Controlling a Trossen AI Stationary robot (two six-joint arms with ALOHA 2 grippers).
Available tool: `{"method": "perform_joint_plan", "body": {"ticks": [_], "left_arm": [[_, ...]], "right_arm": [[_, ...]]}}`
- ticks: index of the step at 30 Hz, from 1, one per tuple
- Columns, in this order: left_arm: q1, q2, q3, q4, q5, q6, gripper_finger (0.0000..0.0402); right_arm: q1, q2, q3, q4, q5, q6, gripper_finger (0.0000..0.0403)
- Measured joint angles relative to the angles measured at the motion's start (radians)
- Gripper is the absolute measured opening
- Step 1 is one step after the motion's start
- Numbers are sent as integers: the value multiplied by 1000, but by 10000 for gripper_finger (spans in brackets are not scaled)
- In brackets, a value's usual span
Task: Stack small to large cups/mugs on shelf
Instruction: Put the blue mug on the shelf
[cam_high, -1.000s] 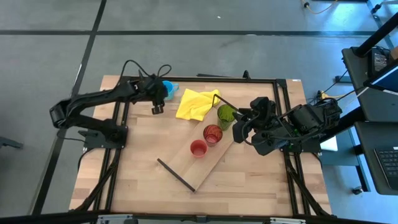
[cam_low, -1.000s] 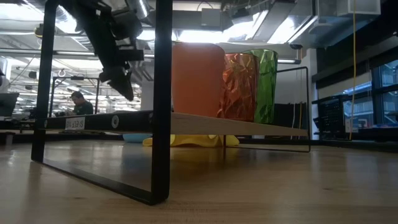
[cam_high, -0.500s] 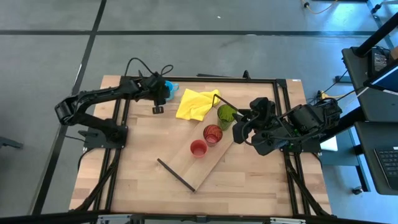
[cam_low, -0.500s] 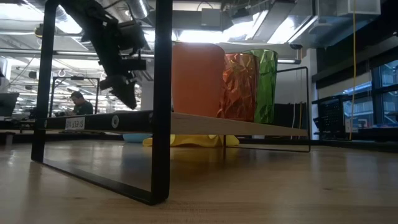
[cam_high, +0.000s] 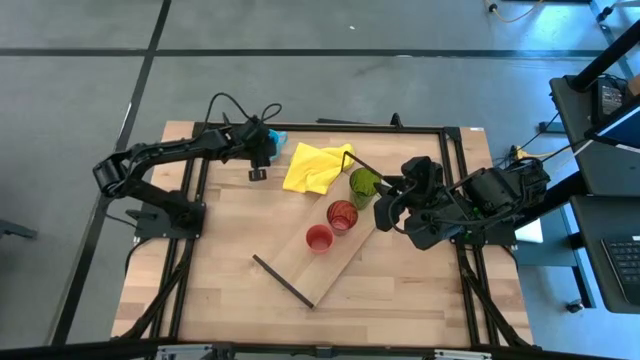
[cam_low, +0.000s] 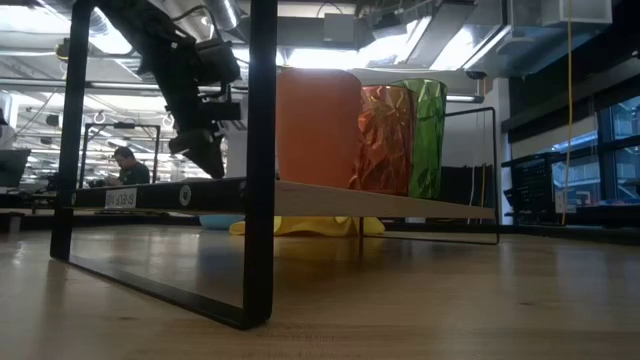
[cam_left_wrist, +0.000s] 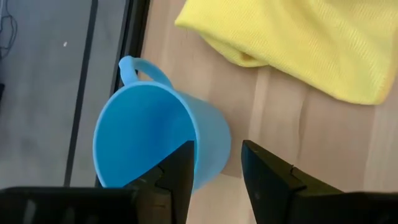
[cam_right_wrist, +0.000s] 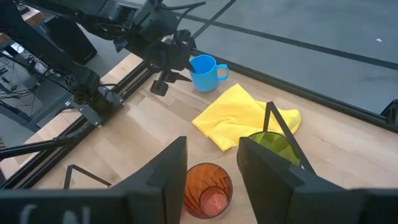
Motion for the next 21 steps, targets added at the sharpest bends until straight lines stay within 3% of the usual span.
{"method": "perform_joint_plan", "body": {"ticks": [7,21], "left_arm": [[5,1,0,6,0,0,128],[42,128,0,43,-25,1,125]], "right_arm": [[0,0,0,0,0,-3,147],[0,0,0,0,-1,3,147]]}}
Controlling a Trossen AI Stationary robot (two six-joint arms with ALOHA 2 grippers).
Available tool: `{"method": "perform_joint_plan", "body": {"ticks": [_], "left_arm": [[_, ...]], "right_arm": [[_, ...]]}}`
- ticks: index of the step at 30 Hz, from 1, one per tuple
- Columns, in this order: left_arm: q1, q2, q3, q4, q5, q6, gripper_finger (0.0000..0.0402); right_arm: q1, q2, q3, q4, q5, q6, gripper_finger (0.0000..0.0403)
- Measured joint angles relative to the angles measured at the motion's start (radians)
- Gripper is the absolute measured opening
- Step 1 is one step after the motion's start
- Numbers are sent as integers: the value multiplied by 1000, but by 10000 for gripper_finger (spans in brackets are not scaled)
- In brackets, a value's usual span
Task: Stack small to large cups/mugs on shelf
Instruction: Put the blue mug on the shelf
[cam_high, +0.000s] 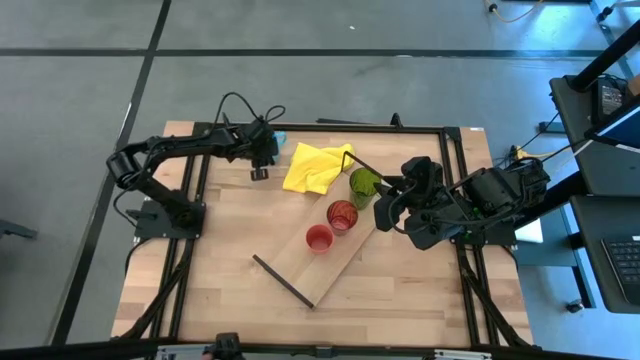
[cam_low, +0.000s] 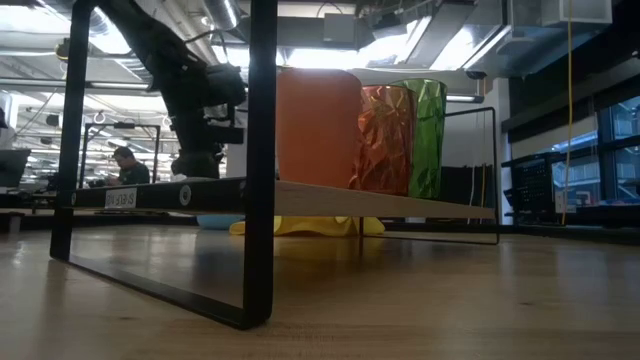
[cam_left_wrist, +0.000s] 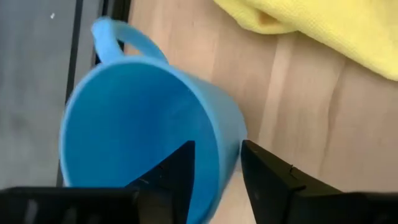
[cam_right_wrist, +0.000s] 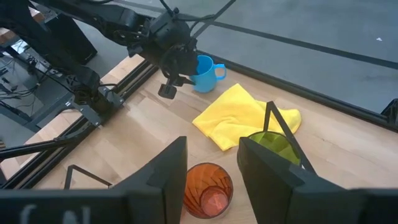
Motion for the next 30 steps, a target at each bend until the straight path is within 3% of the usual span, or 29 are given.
{"method": "perform_joint_plan", "body": {"ticks": [5,12,19,24,30], "left_arm": [[-3,1,0,24,-23,-6,94],[-4,-21,0,28,-33,-8,11],[-28,-25,0,-7,-26,-19,5],[-107,-88,10,-120,-24,-58,3],[-251,-252,218,-427,-20,-186,2]], "right_arm": [[0,0,0,0,0,2,147],[0,0,0,0,0,3,147],[0,0,0,0,-1,4,147],[0,0,0,0,-5,2,147],[-1,0,0,0,7,-9,147]]}}
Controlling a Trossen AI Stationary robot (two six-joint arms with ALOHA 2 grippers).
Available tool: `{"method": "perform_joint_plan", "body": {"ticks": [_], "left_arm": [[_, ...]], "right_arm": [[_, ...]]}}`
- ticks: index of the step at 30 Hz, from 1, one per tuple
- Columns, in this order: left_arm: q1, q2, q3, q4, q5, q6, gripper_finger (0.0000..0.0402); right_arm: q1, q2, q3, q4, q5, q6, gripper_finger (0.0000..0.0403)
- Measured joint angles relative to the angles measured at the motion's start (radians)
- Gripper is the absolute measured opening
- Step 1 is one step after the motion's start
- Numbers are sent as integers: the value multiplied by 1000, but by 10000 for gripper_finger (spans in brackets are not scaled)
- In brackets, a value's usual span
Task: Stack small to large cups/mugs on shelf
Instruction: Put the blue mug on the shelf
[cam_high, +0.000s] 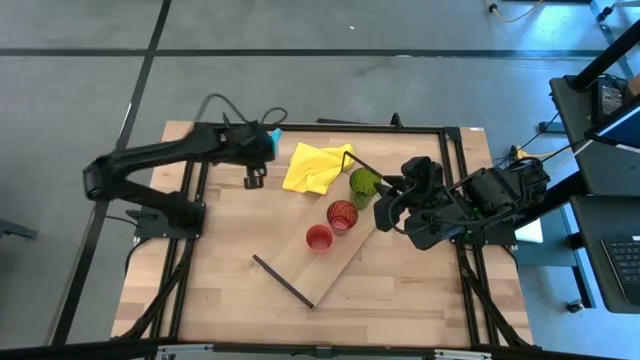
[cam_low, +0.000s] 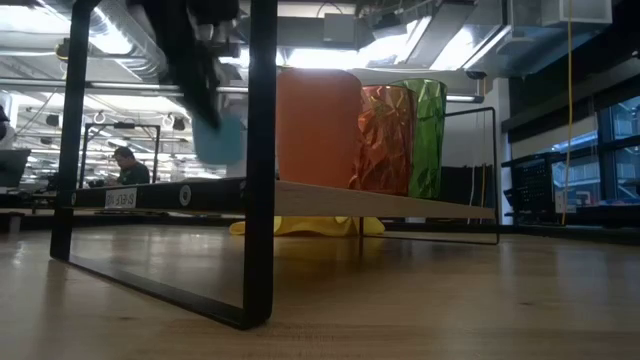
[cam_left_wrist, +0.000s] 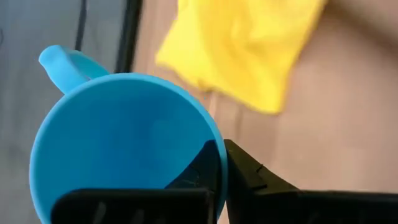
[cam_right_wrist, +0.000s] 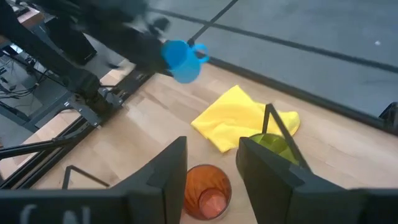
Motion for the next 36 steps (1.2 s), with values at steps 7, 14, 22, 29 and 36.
{"method": "perform_joint_plan", "body": {"ticks": [7,14,22,29,36], "left_arm": [[-263,-87,284,-440,92,-28,2],[-632,-47,407,-491,109,-15,1],[-806,142,437,-399,150,161,3],[-837,224,438,-302,245,291,3],[-830,295,438,-257,236,399,3]], "right_arm": [[0,-7,0,0,3,-19,147],[0,-23,0,0,-50,-20,147],[0,-27,0,0,-50,8,147],[2,-27,0,0,-90,38,147],[4,-27,0,0,-111,39,147]]}}
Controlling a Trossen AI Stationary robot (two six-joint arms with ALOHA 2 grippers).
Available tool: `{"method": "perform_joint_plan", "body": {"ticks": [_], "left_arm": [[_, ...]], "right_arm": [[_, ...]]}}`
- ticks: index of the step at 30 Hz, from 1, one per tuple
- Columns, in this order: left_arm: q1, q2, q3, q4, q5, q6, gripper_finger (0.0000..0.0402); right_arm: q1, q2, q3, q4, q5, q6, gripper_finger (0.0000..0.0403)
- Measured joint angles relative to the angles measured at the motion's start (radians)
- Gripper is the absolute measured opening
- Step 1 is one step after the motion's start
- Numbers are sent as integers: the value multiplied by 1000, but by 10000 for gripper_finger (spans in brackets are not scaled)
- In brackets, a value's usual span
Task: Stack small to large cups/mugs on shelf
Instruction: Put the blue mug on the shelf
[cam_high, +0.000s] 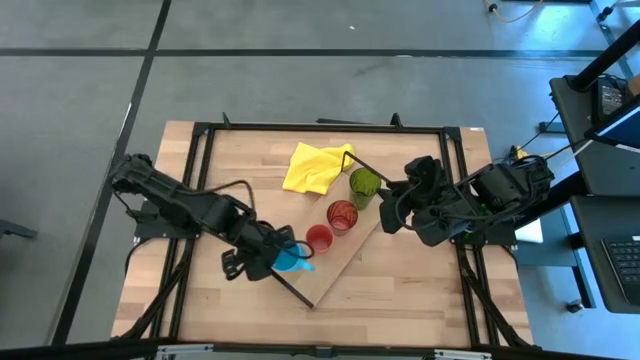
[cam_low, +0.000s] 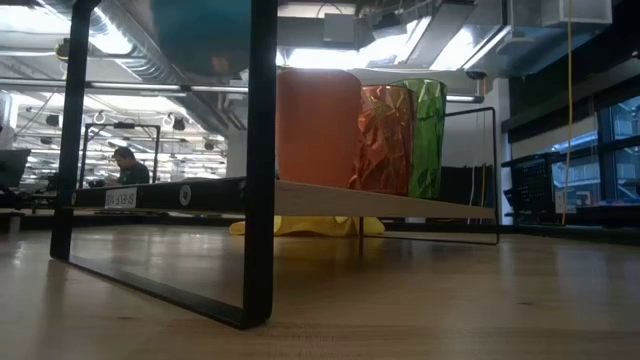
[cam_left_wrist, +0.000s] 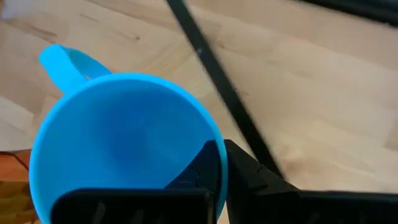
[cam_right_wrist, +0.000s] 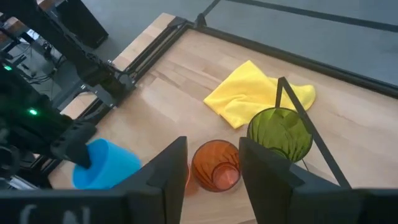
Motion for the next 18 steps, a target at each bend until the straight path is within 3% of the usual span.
{"method": "perform_joint_plan", "body": {"ticks": [4,11,18], "left_arm": [[10,30,0,13,9,23,2],[8,48,0,45,118,-17,2],[-10,106,6,101,134,-26,4]], "right_arm": [[0,0,0,0,-1,0,147],[0,0,0,0,-14,-2,147],[0,0,0,0,-28,-5,147]]}}
